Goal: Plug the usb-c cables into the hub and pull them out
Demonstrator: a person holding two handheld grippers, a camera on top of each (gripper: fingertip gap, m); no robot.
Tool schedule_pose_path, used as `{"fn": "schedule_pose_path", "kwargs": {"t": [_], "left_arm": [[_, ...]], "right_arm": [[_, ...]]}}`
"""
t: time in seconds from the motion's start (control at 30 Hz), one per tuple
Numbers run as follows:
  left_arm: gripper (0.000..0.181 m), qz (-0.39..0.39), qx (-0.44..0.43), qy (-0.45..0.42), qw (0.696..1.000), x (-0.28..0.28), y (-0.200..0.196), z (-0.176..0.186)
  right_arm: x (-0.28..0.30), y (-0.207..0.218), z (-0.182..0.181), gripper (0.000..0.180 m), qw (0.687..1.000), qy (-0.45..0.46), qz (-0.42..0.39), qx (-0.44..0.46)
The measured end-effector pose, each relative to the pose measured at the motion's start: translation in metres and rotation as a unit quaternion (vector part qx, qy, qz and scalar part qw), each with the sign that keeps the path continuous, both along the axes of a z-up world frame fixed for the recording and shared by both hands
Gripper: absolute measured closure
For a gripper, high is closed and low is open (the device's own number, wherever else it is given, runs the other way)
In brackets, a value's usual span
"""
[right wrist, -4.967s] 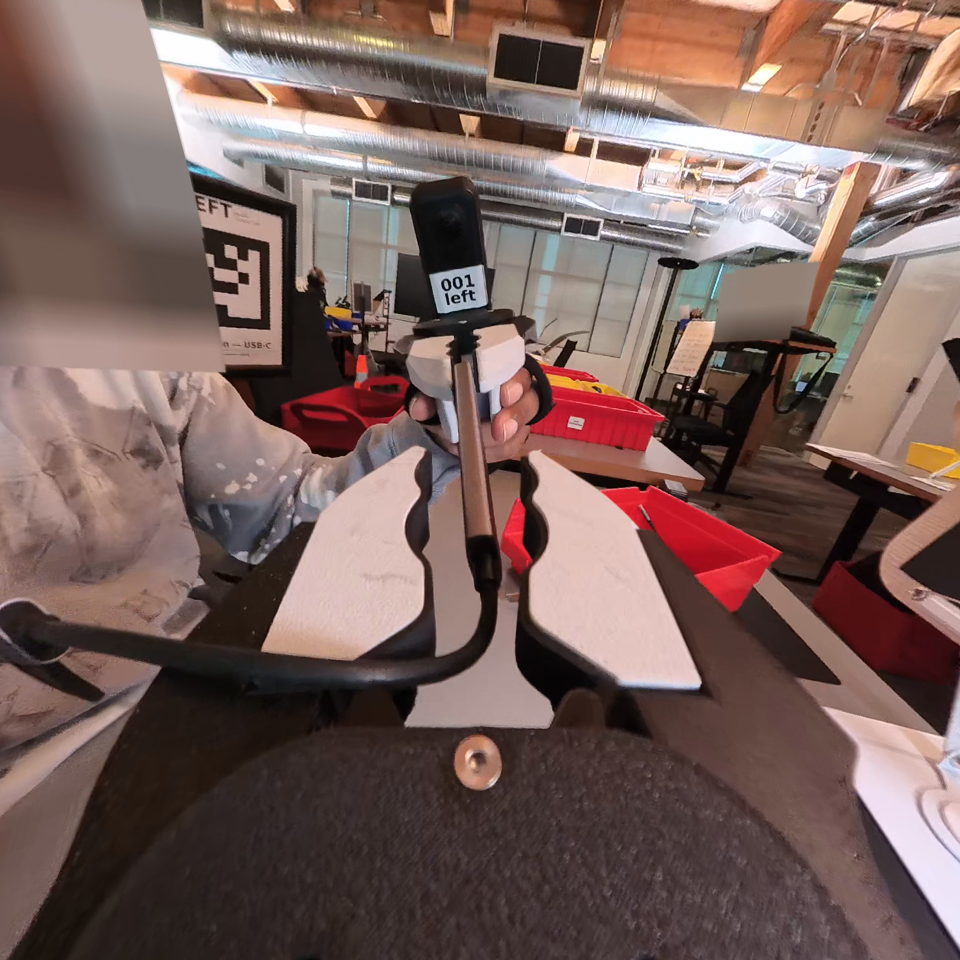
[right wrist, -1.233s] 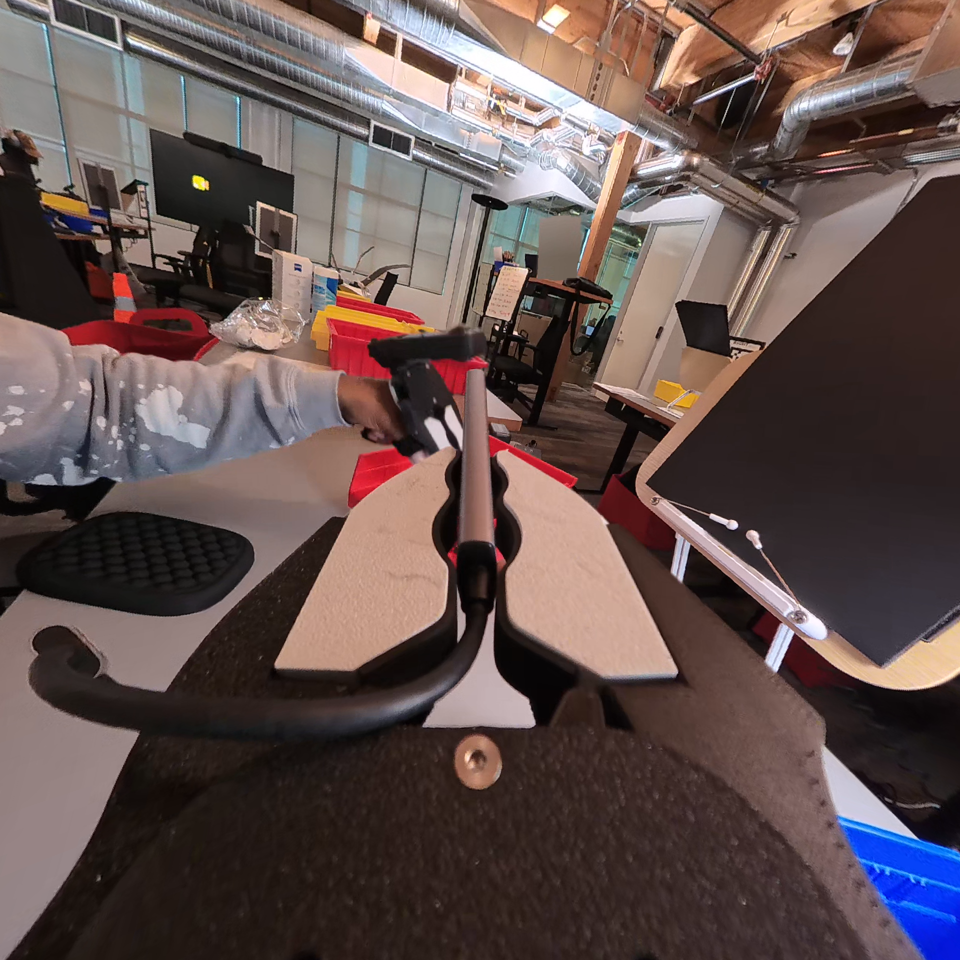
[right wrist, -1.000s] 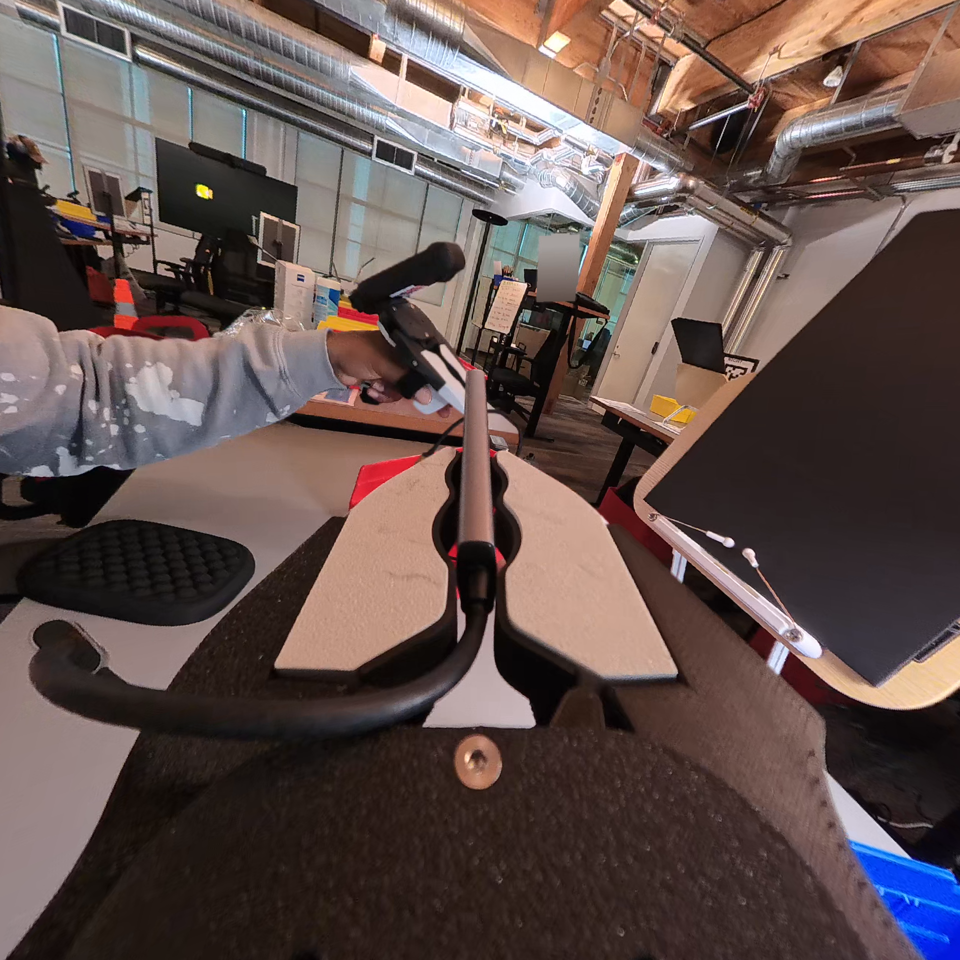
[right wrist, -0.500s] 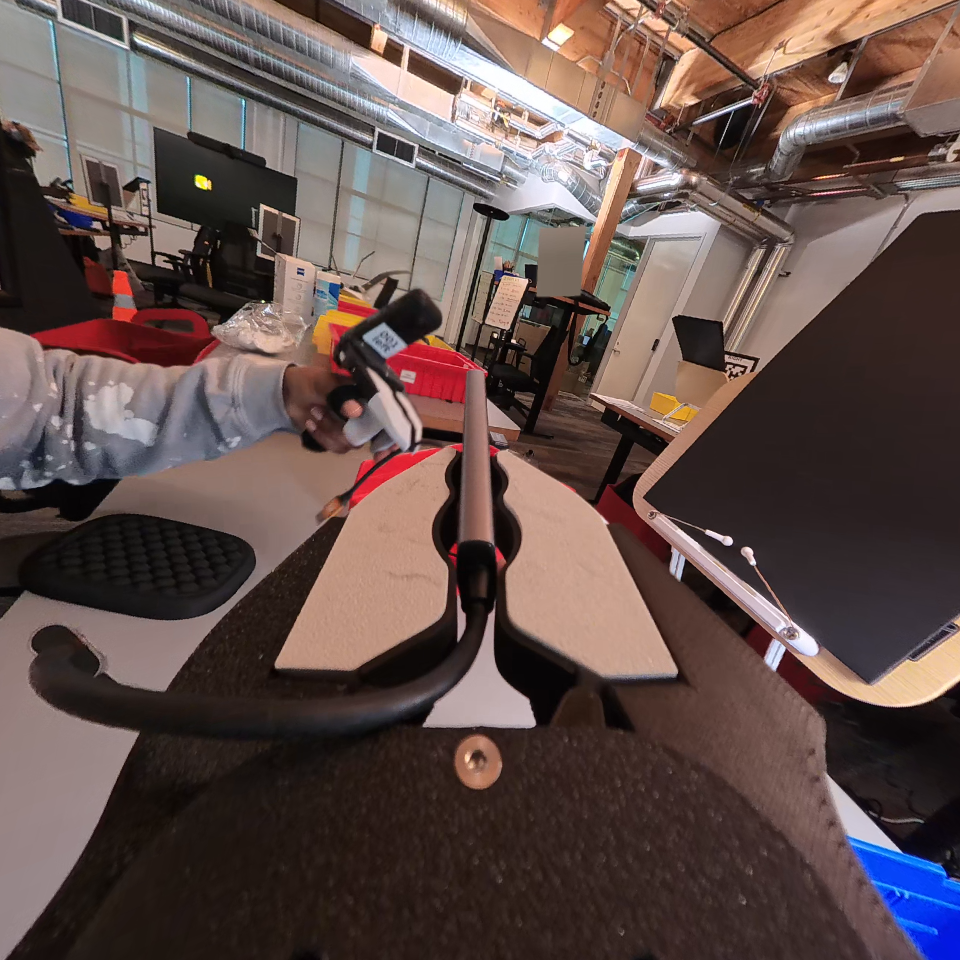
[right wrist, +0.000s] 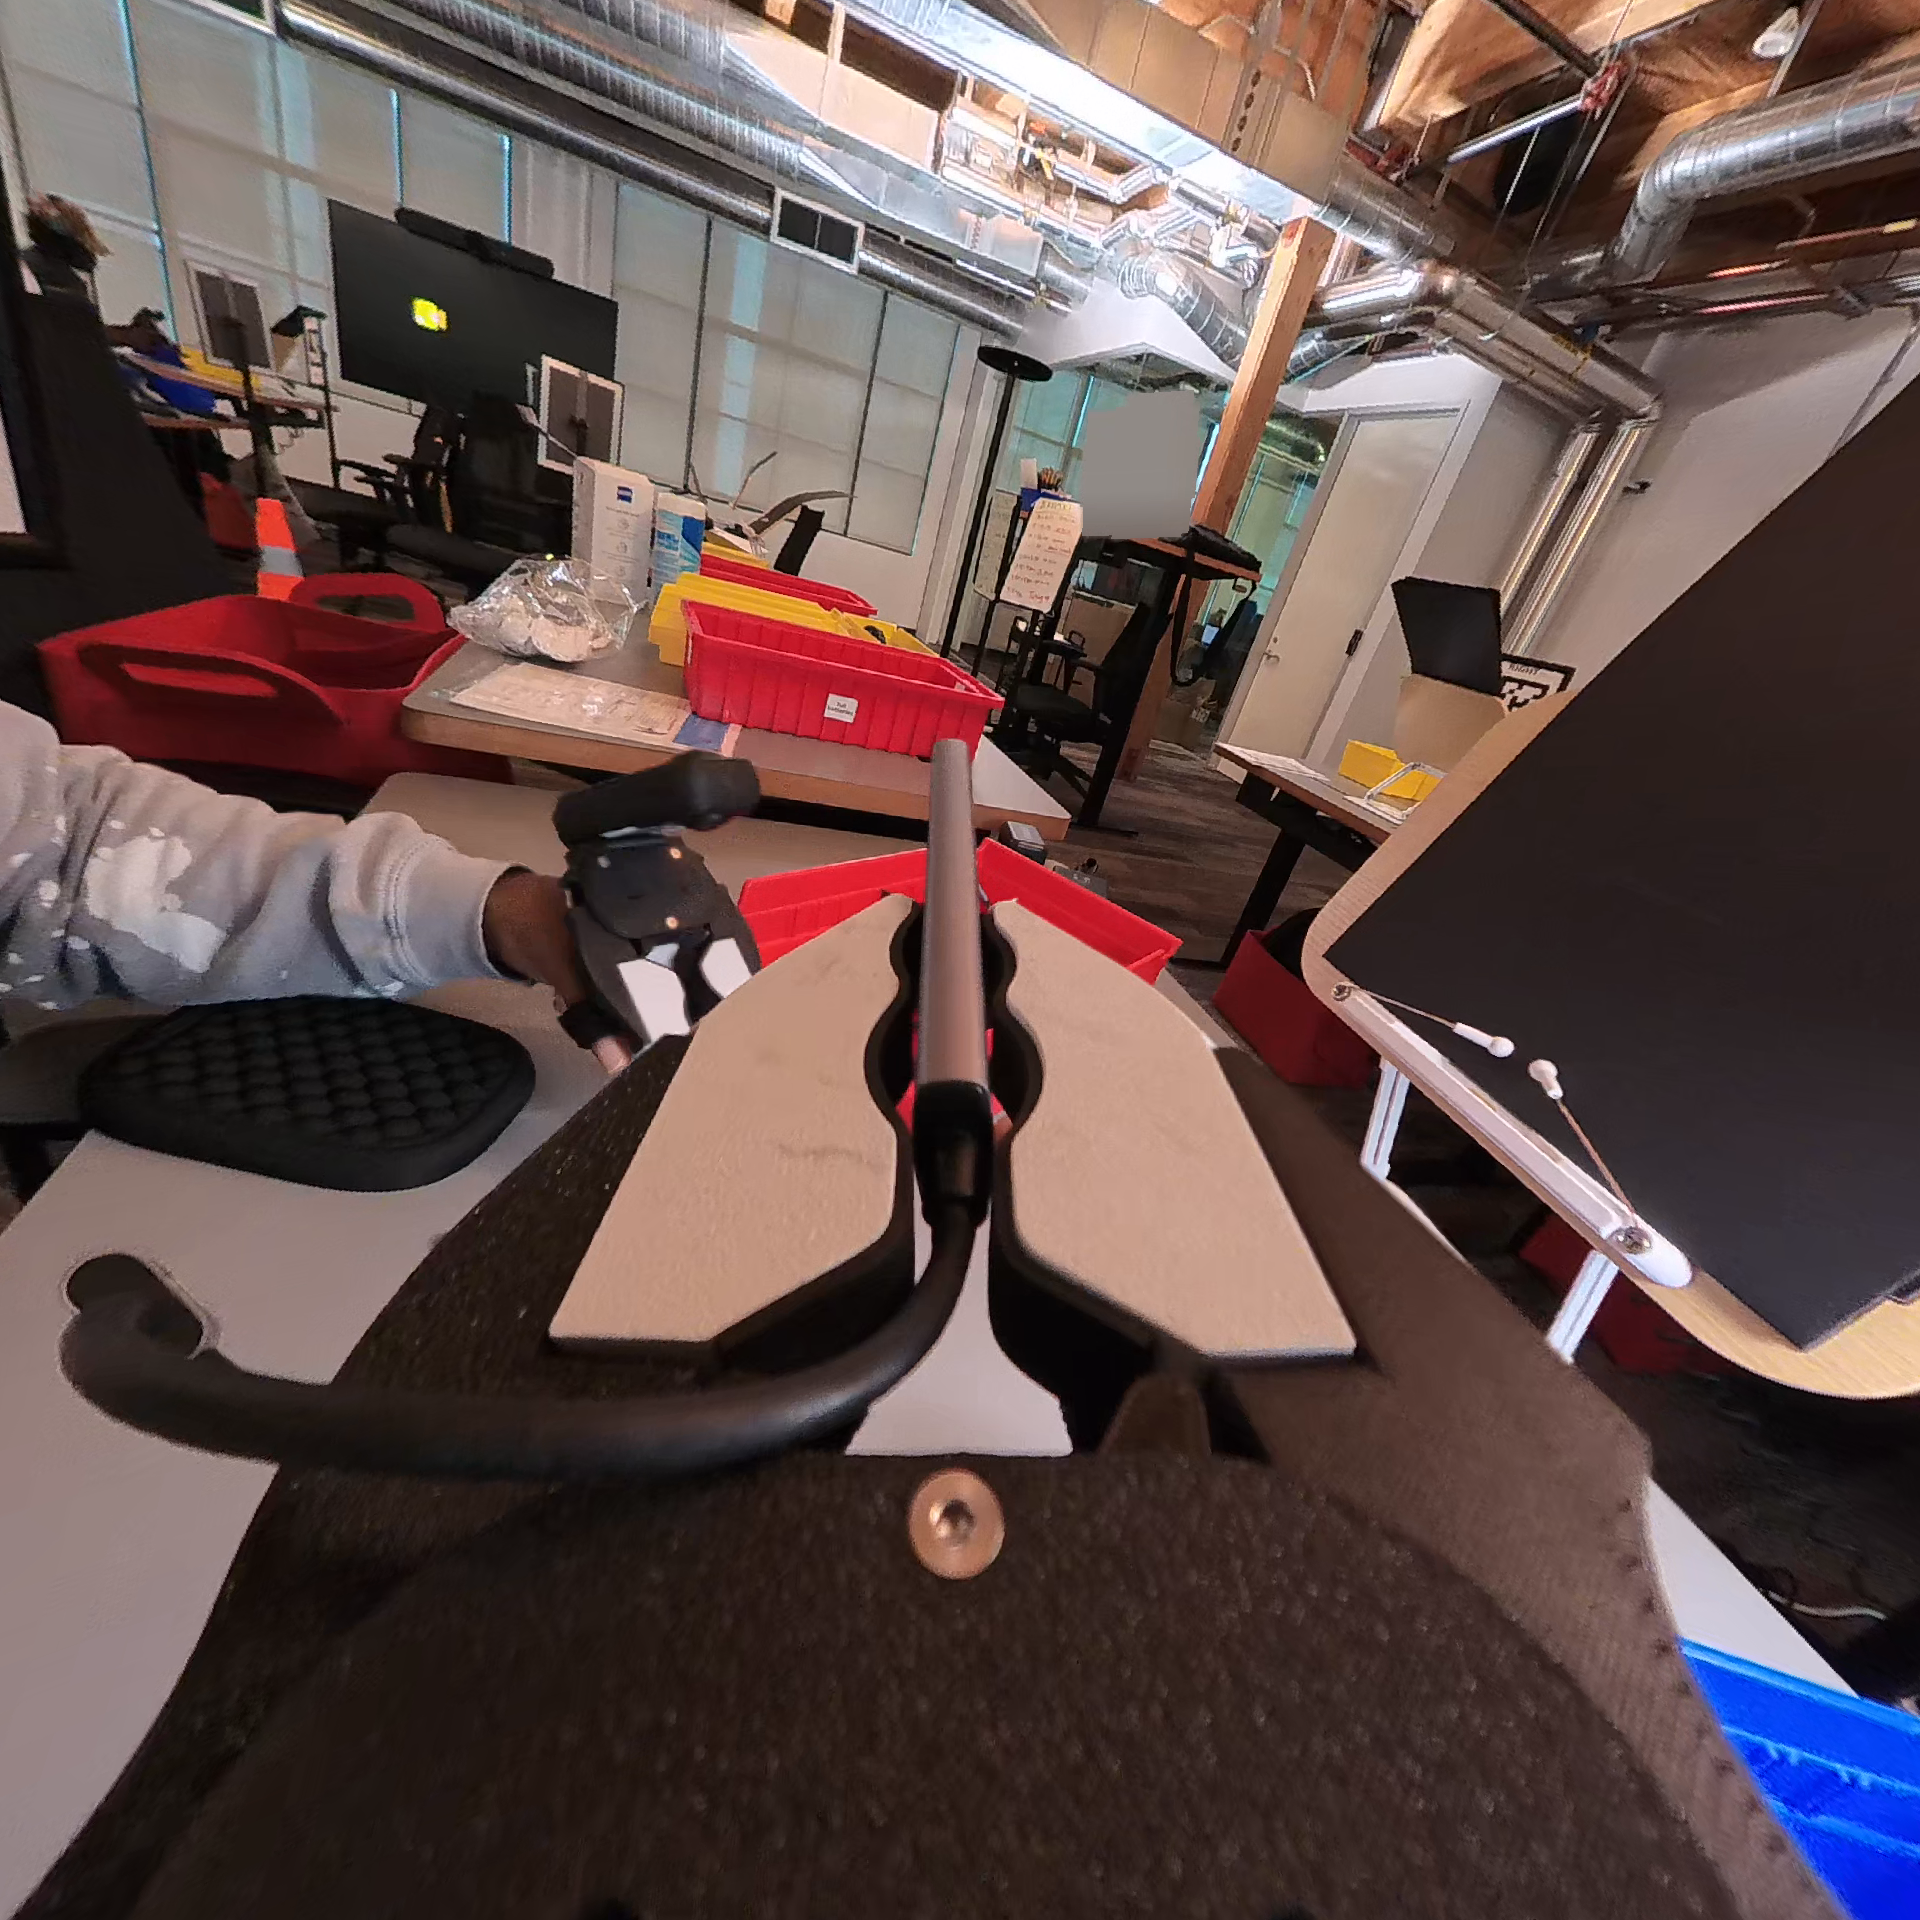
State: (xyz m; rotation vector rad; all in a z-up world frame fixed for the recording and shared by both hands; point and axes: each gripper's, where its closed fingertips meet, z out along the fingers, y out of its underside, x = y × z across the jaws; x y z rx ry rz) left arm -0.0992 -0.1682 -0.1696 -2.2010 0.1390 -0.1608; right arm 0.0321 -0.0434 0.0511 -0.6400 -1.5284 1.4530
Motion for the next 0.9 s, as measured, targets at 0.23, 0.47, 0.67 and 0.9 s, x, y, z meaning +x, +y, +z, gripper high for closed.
{"fn": "schedule_pose_path", "kwargs": {"t": [0.23,0.47,0.67,0.9], "left_arm": [[0.156,-0.236,-0.035,0.106,0.965,0.084,0.022,-0.015],[0.158,-0.395,-0.132,0.113,0.902,0.108,0.04,-0.05],[0.158,-0.487,-0.228,0.107,0.836,0.113,0.031,-0.063],[0.164,-0.53,-0.264,0.072,0.803,0.124,0.031,-0.063]], "right_arm": [[-0.008,-0.002,-0.011,0.17,1.0,-0.019,0.002,0.002],[-0.001,0.013,-0.009,0.17,1.0,-0.016,-0.012,-0.005],[0.002,0.033,-0.011,0.17,0.999,-0.018,-0.027,-0.02],[0.001,0.045,-0.016,0.17,0.999,-0.025,-0.041,-0.025]]}}
